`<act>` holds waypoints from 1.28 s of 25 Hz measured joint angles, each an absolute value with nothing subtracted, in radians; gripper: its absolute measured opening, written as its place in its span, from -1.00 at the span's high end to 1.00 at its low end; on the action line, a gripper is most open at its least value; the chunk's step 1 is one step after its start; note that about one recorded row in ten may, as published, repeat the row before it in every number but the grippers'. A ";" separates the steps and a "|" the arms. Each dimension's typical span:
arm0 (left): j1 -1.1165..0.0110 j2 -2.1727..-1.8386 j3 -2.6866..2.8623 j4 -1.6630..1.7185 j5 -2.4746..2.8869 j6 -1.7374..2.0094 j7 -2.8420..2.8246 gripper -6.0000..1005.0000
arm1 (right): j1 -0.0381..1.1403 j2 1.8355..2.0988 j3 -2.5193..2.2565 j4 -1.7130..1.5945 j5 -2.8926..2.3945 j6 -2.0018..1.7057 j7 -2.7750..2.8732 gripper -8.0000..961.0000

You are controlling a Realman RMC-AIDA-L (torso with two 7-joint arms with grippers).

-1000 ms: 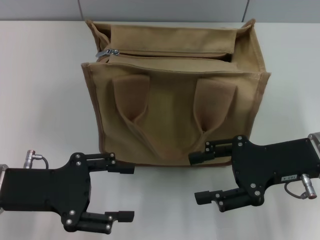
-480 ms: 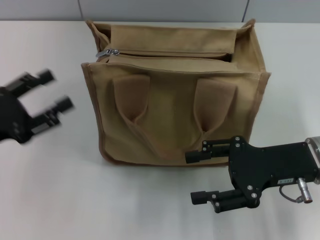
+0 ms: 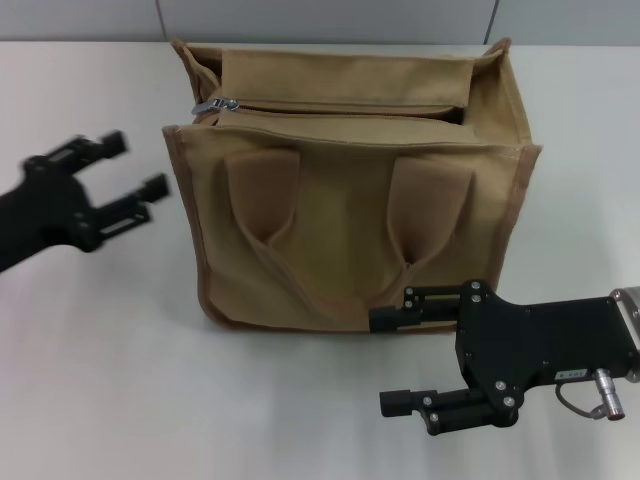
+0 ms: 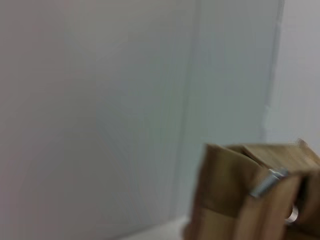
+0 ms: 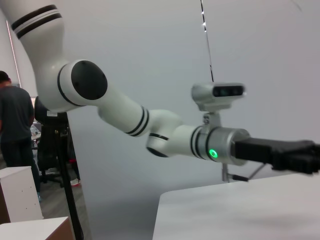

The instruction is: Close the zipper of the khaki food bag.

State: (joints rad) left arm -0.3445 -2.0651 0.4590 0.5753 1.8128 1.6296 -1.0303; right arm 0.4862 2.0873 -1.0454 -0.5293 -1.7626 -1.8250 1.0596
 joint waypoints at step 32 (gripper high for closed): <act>-0.422 -2.074 0.543 0.456 1.638 1.565 -0.930 -0.42 | 0.504 2.088 -1.045 -0.475 -1.714 -1.817 1.054 -0.51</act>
State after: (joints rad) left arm -0.4219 -2.0739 0.5431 0.4560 1.6379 1.5647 -0.9295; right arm 0.5036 2.0878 -1.0449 -0.4752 -1.7140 -1.8165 1.0540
